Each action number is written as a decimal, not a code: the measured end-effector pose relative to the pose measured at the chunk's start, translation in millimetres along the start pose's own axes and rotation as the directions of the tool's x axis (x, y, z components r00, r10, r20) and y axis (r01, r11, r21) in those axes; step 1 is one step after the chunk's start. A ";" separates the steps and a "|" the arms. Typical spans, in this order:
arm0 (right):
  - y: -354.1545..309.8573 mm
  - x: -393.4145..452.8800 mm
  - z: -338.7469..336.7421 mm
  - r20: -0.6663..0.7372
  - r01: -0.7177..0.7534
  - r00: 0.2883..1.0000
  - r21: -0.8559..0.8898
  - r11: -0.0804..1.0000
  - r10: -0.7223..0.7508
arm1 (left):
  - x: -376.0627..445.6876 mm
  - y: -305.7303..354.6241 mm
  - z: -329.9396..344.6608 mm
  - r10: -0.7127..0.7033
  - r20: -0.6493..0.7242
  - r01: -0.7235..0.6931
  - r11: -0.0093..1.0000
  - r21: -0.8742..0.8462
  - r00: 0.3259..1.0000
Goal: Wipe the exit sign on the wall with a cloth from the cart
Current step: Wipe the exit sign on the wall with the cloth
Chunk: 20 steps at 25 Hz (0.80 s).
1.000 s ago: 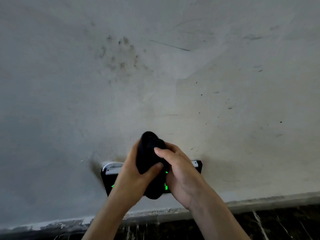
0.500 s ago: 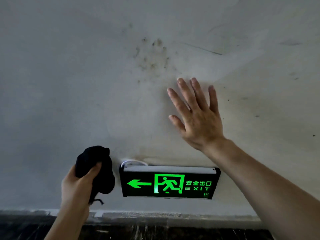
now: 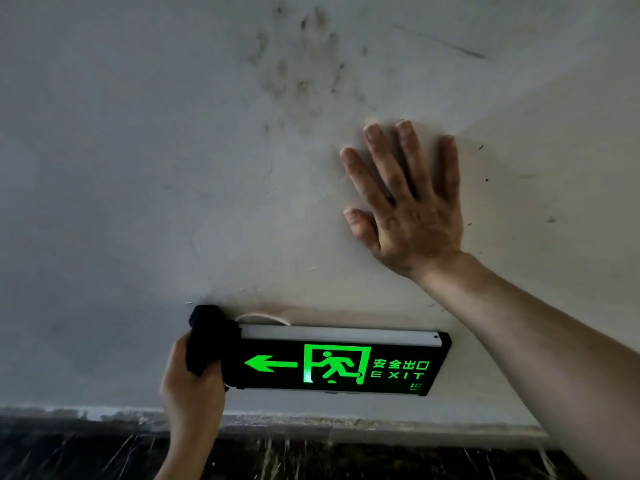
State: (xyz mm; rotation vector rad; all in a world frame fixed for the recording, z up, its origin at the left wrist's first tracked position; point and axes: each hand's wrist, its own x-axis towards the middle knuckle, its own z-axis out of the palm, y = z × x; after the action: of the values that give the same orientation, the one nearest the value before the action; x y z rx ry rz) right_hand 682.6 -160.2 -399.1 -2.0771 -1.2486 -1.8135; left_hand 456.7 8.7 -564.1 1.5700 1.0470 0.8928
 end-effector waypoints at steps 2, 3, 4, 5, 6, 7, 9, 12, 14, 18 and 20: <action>-0.7 0.3 2.1 -0.004 -0.001 1.000 0.002 1.000 0.001 | -1.2 -8.9 -0.7 -0.050 0.009 0.050 0.999 0.003 0.999; -0.4 0.3 3.2 -0.006 -0.001 1.000 -0.003 1.000 0.001 | -2.5 -13.5 -1.5 -0.064 0.015 0.064 0.998 0.012 0.998; -0.2 0.2 4.1 -0.007 0.000 1.000 -0.009 1.000 0.000 | -4.7 -17.8 -2.3 -0.077 0.026 0.076 0.997 0.033 0.997; -0.3 -0.2 4.9 -0.009 0.003 1.000 -0.018 1.000 -0.003 | -7.0 -23.0 -2.6 -0.091 0.047 0.088 0.994 0.068 0.995; -0.3 -0.2 5.6 -0.011 0.006 1.000 -0.025 1.000 -0.007 | -8.4 -29.1 -1.7 -0.108 0.073 0.100 0.989 0.111 0.991; -0.1 -0.2 6.1 -0.010 0.009 1.000 -0.028 1.000 -0.009 | -9.6 -35.5 -0.4 -0.126 0.091 0.111 0.982 0.155 0.988; 1.2 0.7 6.2 -0.012 0.007 1.000 -0.031 1.000 -0.007 | -9.8 -45.6 2.0 -0.158 0.087 0.136 0.967 0.217 0.984; 0.1 0.8 5.7 -0.027 0.004 1.000 -0.031 1.000 -0.005 | -8.3 -57.3 8.4 -0.197 0.052 0.181 0.957 0.227 0.979; -0.6 0.2 5.7 -0.031 0.006 0.999 -0.024 1.000 -0.007 | -10.4 -62.1 12.2 -0.214 0.040 0.197 0.946 0.256 0.976; 0.7 0.7 3.1 -0.005 0.001 1.000 -0.005 1.000 -0.001 | -13.0 -73.8 16.4 -0.240 0.065 0.187 0.875 0.447 0.969; -1.8 2.5 0.0 0.003 0.006 1.000 0.004 1.000 -0.006 | -17.6 -75.5 16.4 -0.310 0.084 0.222 0.822 0.525 0.947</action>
State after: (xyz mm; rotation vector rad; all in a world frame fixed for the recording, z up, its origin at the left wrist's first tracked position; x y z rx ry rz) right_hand 681.3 -157.7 -397.7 -2.0772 -1.2596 -1.8097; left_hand 451.0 -4.2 -642.1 1.8288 1.4172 0.2857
